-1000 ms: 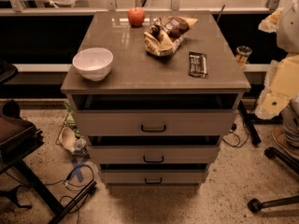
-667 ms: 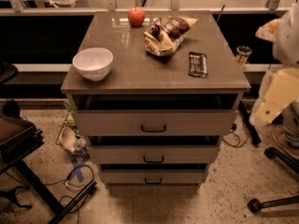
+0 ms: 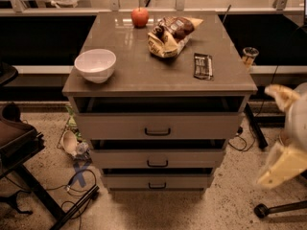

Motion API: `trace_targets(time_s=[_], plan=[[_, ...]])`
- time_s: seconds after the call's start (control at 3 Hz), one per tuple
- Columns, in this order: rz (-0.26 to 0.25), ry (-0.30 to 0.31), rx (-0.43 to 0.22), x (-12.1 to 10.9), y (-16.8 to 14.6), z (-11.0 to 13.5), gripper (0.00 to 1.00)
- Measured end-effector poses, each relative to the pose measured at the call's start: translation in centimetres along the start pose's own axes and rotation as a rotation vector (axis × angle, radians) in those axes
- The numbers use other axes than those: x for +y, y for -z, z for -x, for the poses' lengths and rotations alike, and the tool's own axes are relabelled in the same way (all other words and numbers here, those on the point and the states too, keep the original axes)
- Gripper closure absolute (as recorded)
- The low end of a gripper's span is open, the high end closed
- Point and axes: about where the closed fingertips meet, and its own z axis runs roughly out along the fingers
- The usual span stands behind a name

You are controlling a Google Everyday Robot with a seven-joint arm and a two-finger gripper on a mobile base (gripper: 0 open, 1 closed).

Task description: Open middle drawer

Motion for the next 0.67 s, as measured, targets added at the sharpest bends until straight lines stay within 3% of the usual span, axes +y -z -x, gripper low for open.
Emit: trace_targets(time_s=[0.33, 0.67], plan=[[-0.016, -0.072, -0.097, 4.0, -4.5, -3.4, 0.0], [-0.099, -0.064, -0.159, 4.2, -8.3, -5.3, 0.0]])
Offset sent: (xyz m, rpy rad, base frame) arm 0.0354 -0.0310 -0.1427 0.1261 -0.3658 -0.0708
